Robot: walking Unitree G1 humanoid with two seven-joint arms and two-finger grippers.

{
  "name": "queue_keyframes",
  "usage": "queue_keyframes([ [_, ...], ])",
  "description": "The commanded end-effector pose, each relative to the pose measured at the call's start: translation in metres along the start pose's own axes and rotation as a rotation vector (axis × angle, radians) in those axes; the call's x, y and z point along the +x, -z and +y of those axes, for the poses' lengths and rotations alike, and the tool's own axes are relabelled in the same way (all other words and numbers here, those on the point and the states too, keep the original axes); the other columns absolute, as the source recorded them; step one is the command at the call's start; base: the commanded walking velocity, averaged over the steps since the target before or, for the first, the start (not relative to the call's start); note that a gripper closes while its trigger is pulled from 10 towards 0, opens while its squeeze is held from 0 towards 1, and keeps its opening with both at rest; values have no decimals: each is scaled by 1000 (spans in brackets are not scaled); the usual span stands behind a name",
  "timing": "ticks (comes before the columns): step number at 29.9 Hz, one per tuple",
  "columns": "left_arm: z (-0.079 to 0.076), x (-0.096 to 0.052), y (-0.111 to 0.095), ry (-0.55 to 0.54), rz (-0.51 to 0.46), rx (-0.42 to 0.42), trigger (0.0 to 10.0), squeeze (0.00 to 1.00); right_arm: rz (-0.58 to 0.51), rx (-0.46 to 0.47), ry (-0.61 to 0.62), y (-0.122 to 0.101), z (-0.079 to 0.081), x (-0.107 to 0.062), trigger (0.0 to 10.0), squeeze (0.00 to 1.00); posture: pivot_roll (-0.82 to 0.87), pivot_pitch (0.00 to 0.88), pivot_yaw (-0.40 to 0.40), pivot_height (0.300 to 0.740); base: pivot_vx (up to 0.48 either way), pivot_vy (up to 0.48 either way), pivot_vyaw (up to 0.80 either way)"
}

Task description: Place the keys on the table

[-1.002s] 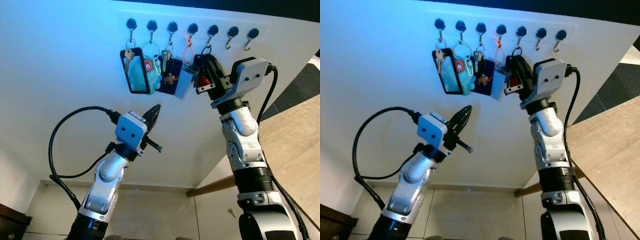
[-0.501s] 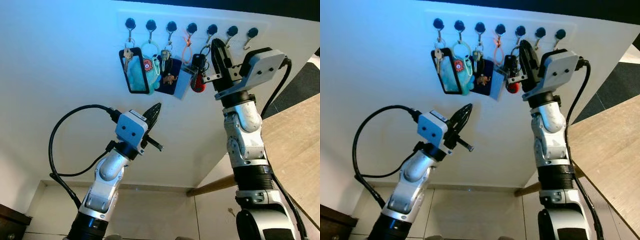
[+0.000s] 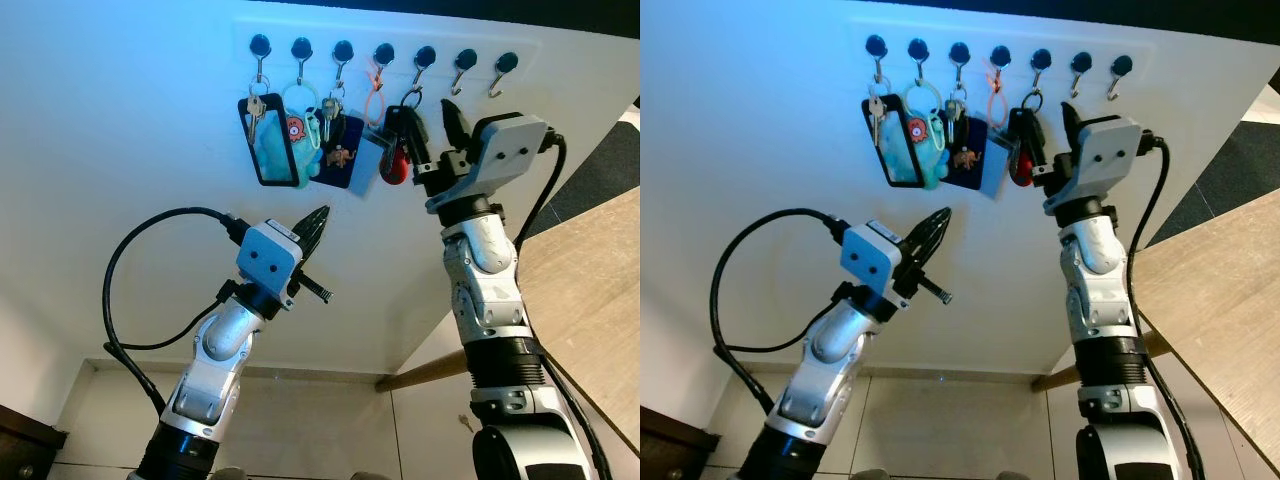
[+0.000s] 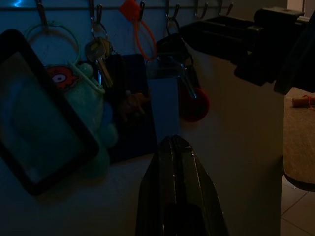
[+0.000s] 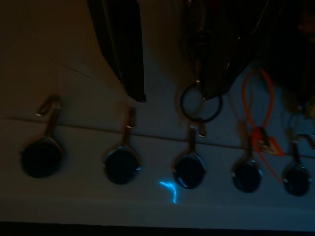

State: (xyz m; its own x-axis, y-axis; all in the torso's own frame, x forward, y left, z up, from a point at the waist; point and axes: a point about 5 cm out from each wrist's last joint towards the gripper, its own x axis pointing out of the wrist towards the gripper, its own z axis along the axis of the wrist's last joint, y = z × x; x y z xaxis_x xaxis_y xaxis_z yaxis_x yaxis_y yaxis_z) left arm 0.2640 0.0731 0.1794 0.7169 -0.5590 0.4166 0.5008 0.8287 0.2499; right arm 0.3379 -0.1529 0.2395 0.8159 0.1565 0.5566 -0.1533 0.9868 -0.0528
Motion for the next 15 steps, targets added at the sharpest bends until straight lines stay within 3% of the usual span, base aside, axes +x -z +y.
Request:
queue_keyframes([
  [1,-6,5,-7,24,-31,-4,10000,0,41,-9,28,7,-7,-4,10000,0,70,67,-66,740,0,0,0],
  [2,-6,5,-7,24,-31,-4,10000,0,41,-9,28,7,-7,-4,10000,0,70,67,-66,740,0,0,0],
  [3,-7,8,-10,36,-44,1,10000,0,48,-7,36,9,-12,-4,10000,1000,71,66,-65,740,0,0,0],
  [7,-9,10,-13,60,-56,20,10000,0,68,8,27,12,-13,-3,10000,1000,72,66,-64,740,0,0,0],
  [8,-9,10,-13,64,-57,24,10000,0,75,11,20,12,-12,-3,10000,361,71,65,-65,740,0,0,0],
  [9,-10,10,-14,67,-59,26,10000,0,80,12,11,13,-11,-2,10000,0,71,65,-65,740,0,0,0],
  [15,-11,11,-15,77,-65,34,10000,0,83,33,-32,14,-6,0,10000,0,71,66,-65,740,0,0,0],
])
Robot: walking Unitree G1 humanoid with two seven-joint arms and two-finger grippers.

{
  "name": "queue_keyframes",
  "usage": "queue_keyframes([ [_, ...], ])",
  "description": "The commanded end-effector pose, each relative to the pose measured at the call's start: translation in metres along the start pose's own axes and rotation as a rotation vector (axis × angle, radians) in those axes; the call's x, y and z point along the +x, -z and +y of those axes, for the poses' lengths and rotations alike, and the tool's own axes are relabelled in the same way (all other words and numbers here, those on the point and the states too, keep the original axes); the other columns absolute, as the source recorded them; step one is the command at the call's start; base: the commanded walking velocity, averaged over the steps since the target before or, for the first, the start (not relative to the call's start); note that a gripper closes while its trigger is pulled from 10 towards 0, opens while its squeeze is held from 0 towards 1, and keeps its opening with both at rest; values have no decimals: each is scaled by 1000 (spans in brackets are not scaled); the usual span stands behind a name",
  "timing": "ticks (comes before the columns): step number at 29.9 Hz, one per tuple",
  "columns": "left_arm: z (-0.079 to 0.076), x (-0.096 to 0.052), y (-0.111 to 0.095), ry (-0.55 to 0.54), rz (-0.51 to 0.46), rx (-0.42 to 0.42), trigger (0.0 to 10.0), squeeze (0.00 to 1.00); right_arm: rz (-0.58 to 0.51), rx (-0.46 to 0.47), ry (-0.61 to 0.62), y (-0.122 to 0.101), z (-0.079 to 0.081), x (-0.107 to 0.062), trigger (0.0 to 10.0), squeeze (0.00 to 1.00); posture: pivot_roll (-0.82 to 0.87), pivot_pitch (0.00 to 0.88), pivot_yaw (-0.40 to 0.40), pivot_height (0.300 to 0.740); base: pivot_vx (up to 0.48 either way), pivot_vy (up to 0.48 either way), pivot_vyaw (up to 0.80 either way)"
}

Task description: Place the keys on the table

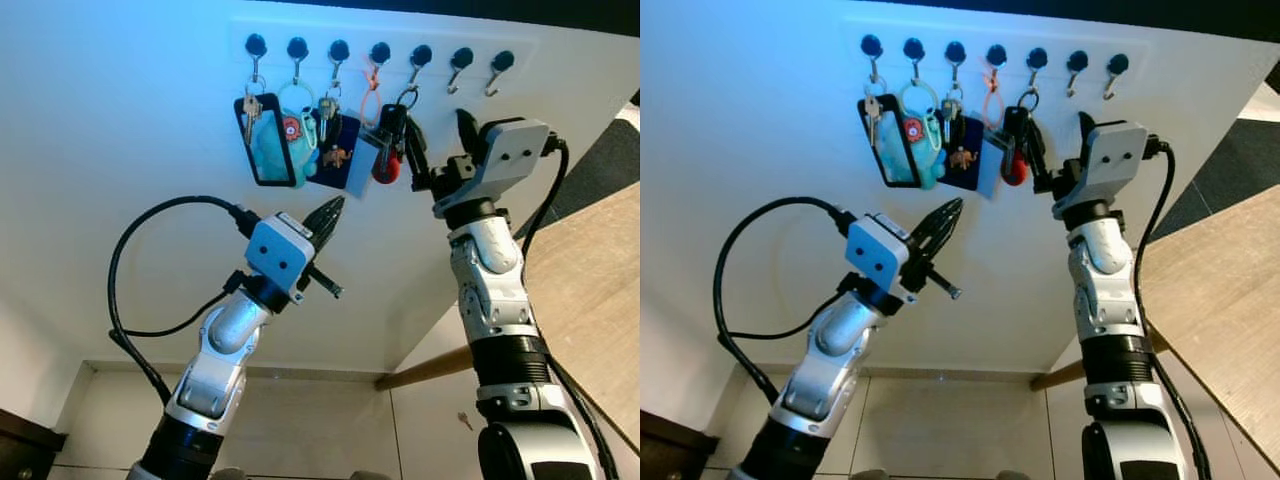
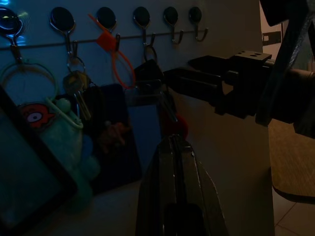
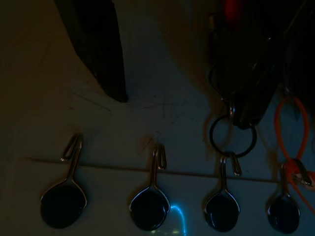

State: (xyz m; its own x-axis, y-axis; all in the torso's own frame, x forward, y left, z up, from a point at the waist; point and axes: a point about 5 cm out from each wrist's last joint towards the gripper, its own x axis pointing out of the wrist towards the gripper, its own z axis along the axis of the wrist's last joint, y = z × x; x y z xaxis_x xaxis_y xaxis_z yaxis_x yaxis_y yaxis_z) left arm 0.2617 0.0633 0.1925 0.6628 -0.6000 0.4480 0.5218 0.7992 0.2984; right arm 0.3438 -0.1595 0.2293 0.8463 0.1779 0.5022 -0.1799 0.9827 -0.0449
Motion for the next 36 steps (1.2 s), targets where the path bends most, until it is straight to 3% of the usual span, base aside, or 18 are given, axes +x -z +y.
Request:
queue_keyframes([
  [1,-5,2,-3,25,-12,4,10000,0,19,22,-30,2,3,3,10000,0,71,66,-65,740,0,0,0],
  [19,-5,2,-4,31,-12,15,10000,0,-43,83,-192,-9,29,9,10000,0,74,63,-69,740,0,0,0],
  [29,-6,3,-4,34,-14,15,10000,0,-58,87,-179,-10,29,8,10000,0,71,58,-66,740,0,0,0],
  [36,-6,2,-4,43,-17,16,10000,0,-59,76,-91,-11,19,9,10000,0,73,49,-63,740,0,0,0],
])
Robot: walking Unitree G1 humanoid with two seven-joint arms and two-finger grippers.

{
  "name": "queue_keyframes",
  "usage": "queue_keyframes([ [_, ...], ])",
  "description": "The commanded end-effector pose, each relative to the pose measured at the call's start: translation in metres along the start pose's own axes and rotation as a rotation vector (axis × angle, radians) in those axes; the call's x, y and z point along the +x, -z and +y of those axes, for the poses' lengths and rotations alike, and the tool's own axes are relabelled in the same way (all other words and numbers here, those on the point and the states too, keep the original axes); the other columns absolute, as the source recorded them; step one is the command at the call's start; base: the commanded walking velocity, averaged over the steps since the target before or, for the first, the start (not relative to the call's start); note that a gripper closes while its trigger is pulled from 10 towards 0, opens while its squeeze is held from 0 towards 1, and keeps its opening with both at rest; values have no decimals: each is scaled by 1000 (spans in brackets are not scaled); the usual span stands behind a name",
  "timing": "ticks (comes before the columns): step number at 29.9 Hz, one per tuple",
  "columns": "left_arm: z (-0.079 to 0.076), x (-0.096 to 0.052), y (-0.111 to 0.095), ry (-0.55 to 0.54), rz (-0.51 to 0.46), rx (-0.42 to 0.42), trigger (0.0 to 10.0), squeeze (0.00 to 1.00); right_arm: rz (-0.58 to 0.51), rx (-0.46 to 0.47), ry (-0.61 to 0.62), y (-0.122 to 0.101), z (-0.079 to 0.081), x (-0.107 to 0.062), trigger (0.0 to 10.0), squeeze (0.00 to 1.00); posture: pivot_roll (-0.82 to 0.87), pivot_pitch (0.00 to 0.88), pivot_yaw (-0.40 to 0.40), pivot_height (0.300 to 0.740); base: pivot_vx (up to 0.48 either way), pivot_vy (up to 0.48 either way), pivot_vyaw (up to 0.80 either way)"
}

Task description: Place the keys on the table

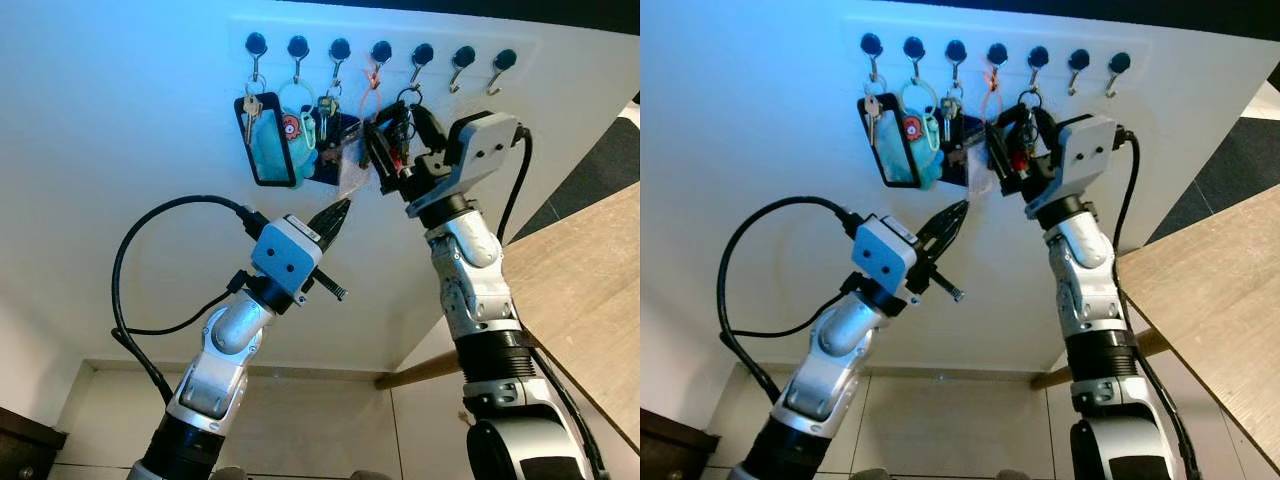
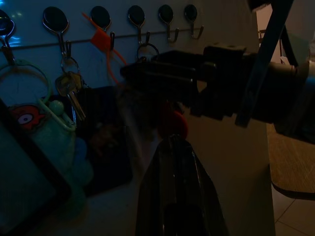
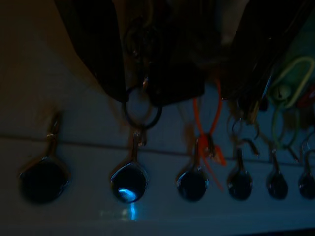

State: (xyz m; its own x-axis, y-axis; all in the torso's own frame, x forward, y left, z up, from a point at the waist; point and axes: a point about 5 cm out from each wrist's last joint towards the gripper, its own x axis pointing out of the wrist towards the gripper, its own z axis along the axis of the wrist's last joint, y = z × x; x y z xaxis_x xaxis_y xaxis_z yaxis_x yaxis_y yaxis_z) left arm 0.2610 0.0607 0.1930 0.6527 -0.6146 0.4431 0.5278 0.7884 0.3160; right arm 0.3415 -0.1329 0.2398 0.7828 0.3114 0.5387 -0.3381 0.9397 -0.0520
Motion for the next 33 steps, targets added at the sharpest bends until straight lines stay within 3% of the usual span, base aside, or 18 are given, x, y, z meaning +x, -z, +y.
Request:
queue_keyframes([
  [1,-4,1,-4,25,-16,5,10000,0,-9,-6,52,-2,-7,0,10000,0,73,49,-63,740,0,0,0],
  [5,-4,1,-4,30,-16,6,10000,0,29,-8,116,4,-16,0,10000,0,74,48,-63,740,0,0,0],
  [19,-5,0,-4,33,-12,11,10000,0,90,6,122,12,-16,-1,10000,0,76,56,-64,740,0,0,0],
  [26,-4,0,-4,28,-11,13,10000,0,66,19,99,11,-10,-5,10000,0,76,68,-68,740,0,0,0],
  [33,-6,-1,-5,28,-12,9,10000,0,38,-7,178,6,-17,-11,10000,0,72,74,-63,740,0,0,0],
])
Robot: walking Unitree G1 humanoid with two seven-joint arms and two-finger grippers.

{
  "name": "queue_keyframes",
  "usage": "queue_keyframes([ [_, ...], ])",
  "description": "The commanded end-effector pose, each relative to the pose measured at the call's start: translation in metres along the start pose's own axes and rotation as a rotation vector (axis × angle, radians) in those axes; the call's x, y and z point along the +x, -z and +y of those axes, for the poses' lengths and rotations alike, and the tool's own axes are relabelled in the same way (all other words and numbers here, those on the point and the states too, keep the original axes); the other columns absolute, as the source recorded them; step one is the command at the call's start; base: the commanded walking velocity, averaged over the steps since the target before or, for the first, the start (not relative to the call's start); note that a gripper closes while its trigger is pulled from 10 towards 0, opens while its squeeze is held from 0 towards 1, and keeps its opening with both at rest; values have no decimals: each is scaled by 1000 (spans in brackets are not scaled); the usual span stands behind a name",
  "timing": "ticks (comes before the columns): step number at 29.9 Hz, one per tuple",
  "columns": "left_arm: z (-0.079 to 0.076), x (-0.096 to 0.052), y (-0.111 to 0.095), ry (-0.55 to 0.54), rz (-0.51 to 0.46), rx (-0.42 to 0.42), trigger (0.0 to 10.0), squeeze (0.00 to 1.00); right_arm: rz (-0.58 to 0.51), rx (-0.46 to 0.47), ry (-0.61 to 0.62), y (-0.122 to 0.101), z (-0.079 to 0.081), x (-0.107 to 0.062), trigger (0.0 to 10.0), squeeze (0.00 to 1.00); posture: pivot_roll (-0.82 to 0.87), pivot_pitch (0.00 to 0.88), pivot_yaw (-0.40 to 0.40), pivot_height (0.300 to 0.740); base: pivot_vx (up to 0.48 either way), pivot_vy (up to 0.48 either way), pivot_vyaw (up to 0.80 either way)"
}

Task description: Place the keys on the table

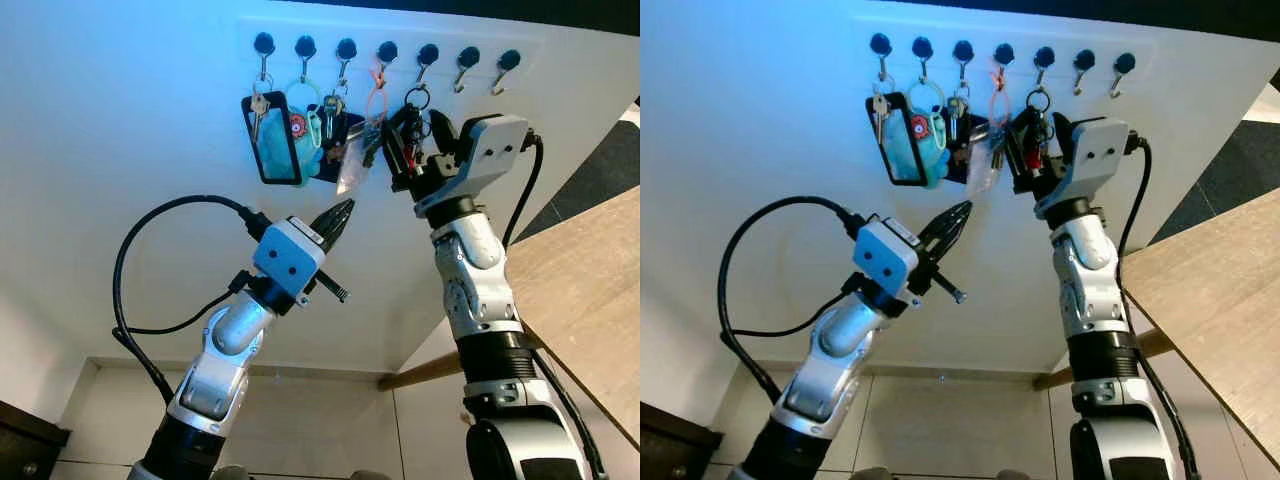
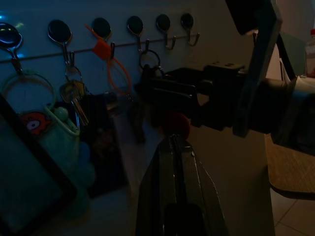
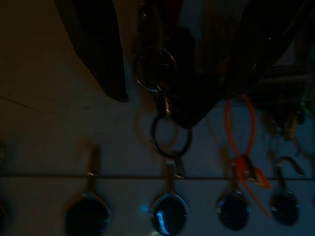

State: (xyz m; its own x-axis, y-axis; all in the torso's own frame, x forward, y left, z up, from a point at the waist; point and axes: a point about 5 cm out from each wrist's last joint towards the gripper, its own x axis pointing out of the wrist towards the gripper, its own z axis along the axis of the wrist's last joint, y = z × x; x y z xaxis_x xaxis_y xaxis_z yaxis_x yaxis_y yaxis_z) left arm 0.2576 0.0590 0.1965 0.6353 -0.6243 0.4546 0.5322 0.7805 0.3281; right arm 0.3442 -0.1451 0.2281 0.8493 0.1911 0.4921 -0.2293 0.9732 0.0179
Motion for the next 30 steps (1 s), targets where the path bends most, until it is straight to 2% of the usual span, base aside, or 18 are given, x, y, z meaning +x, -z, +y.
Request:
queue_keyframes([
  [1,-4,-1,-1,15,7,1,10000,0,-20,-5,45,-4,-6,-3,10000,0,72,74,-63,740,0,0,0],
  [12,-6,-1,-1,23,6,-4,10000,0,-59,-12,60,-10,-5,-6,10000,0,71,78,-58,740,0,0,0],
  [20,-6,-1,-1,26,11,0,10000,0,-25,7,0,-7,5,2,10000,0,75,77,-62,740,0,0,0],
  [21,-6,-1,-1,26,12,0,10000,0,-17,11,-5,-5,6,2,8510,0,75,77,-62,740,0,0,0],
  [23,-6,-1,-1,26,12,0,10000,0,-11,15,-8,-4,6,2,8510,0,75,77,-62,740,0,0,0],
  [24,-6,-1,-1,26,13,0,10000,0,-7,19,-12,-4,7,2,3412,0,75,77,-62,740,0,0,0],
  [25,-6,-1,-1,27,14,0,10000,0,-4,24,-17,-3,7,2,2275,0,75,77,-62,740,0,0,0],
  [26,-6,-2,-1,27,14,0,10000,0,-2,27,-20,-3,8,2,0,0,75,77,-62,740,0,0,0],
  [30,-7,-1,0,33,18,-3,10000,0,6,34,-26,-2,8,3,0,0,74,78,-62,740,0,0,0],
])
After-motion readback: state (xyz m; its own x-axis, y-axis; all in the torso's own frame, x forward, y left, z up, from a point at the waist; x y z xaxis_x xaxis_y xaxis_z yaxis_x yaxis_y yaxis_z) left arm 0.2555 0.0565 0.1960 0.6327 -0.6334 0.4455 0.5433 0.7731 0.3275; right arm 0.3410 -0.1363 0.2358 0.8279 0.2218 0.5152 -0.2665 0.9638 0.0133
